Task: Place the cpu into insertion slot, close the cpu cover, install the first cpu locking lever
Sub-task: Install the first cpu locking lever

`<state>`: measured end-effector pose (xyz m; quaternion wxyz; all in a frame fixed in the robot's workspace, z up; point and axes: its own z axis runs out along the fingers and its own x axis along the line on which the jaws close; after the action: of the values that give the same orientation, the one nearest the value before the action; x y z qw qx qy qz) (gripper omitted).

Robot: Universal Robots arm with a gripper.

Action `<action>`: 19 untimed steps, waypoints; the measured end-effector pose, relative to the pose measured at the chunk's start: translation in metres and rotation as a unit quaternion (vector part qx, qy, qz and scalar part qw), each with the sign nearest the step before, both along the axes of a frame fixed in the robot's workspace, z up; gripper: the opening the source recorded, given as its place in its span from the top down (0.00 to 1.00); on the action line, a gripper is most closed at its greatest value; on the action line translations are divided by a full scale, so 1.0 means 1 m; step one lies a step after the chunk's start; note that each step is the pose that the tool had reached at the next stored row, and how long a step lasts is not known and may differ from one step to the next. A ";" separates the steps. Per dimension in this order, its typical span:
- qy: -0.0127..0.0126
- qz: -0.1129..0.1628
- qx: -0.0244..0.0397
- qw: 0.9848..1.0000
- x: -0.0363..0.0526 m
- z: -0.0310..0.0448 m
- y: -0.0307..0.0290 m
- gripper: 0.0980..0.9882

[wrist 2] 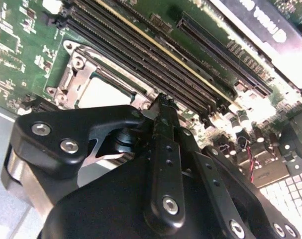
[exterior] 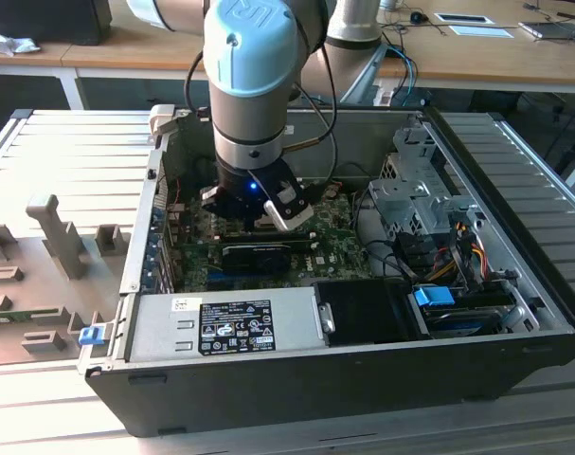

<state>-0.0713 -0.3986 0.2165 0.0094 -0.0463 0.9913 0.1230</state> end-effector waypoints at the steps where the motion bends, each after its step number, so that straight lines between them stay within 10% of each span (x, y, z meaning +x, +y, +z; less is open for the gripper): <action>1: 0.000 0.000 0.004 1.000 -0.0014 -0.0008 -0.0016 0.99; 19: -0.001 0.000 0.054 0.999 -0.0063 -0.0245 -0.0052 0.99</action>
<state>-0.0776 -0.4038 0.1920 0.0131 -0.0457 0.9832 0.1765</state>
